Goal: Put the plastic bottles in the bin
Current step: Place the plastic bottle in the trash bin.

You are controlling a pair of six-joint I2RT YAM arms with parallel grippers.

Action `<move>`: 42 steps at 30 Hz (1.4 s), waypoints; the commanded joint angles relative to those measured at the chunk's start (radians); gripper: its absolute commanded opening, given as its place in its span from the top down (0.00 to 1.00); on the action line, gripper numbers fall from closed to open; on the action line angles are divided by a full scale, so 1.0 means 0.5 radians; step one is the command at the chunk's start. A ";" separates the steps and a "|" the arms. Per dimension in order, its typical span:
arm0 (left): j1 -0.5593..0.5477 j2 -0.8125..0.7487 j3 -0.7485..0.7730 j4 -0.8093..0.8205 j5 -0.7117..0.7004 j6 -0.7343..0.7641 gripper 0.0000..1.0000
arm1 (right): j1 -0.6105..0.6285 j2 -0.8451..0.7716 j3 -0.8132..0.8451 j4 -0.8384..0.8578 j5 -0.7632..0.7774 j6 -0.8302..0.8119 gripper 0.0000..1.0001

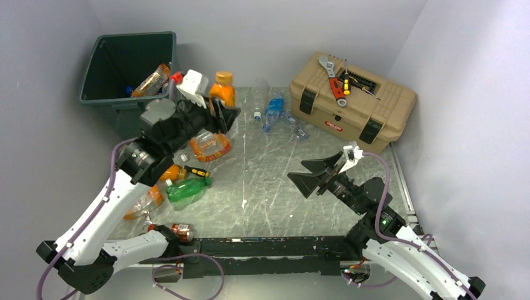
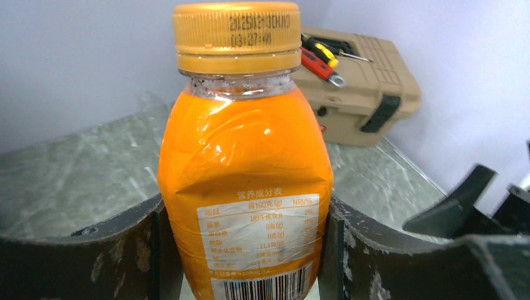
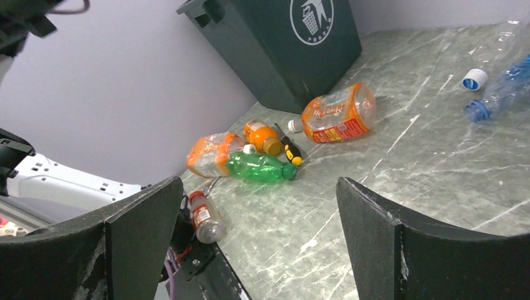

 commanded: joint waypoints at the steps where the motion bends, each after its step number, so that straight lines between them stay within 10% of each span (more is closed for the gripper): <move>1: 0.135 0.074 0.428 -0.172 -0.297 0.063 0.95 | 0.001 -0.084 0.002 -0.114 0.097 -0.028 0.03; 8: 0.424 0.343 1.004 -0.280 -0.990 0.264 0.97 | 0.001 -0.173 -0.176 -0.279 0.336 0.052 0.01; 18: 1.461 0.682 1.238 -0.524 -0.406 -0.206 0.92 | 0.001 -0.246 -0.277 -0.365 0.223 0.055 0.00; 33: 1.587 0.904 1.054 -0.290 -0.208 -0.203 0.78 | 0.001 -0.579 -0.377 -0.685 0.322 0.022 0.01; 36: 1.587 0.956 1.052 -0.298 -0.154 -0.188 0.63 | 0.001 -0.579 -0.372 -0.674 0.326 0.018 0.01; 42: 1.583 0.958 1.113 -0.239 -0.061 -0.153 0.01 | 0.001 -0.480 -0.336 -0.651 0.318 0.001 0.00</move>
